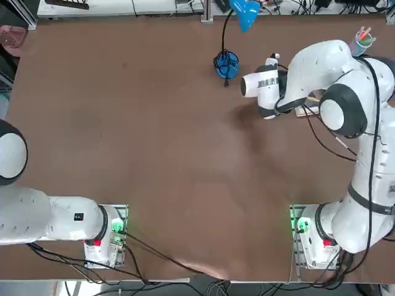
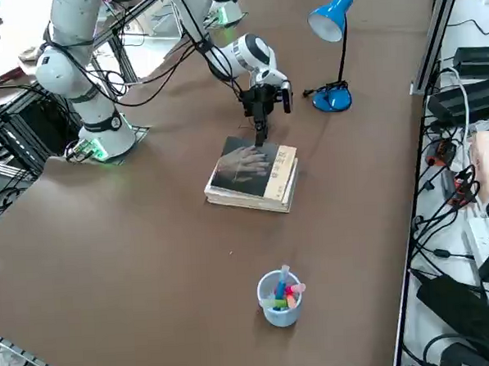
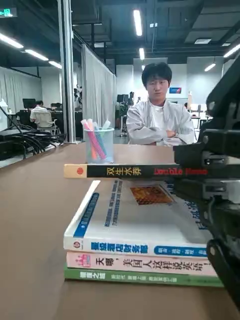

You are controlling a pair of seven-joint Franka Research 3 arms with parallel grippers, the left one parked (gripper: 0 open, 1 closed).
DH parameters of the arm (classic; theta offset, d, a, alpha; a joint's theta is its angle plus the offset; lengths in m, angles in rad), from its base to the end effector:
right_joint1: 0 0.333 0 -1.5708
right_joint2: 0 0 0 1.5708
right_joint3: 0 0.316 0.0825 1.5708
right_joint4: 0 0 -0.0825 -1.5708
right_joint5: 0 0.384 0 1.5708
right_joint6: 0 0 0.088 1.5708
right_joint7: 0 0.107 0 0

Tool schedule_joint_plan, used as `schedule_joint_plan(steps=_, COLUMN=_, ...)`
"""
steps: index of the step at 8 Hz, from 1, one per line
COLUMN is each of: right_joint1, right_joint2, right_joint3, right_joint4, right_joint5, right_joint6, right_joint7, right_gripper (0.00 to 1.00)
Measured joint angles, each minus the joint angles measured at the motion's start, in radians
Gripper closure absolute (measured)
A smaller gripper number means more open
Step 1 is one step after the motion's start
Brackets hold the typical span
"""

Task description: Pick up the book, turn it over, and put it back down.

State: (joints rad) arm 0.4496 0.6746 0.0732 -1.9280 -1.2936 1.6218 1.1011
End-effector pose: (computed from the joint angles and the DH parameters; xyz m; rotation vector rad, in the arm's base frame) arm 0.5278 0.1902 0.1430 1.7940 0.2195 0.2419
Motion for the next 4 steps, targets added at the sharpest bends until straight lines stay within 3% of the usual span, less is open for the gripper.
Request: schedule_joint_plan(steps=4, right_joint1=0.008, right_joint2=0.000, right_joint3=0.001, right_joint4=0.000, right_joint5=0.000, right_joint6=0.000, right_joint7=0.012, right_gripper=0.90)
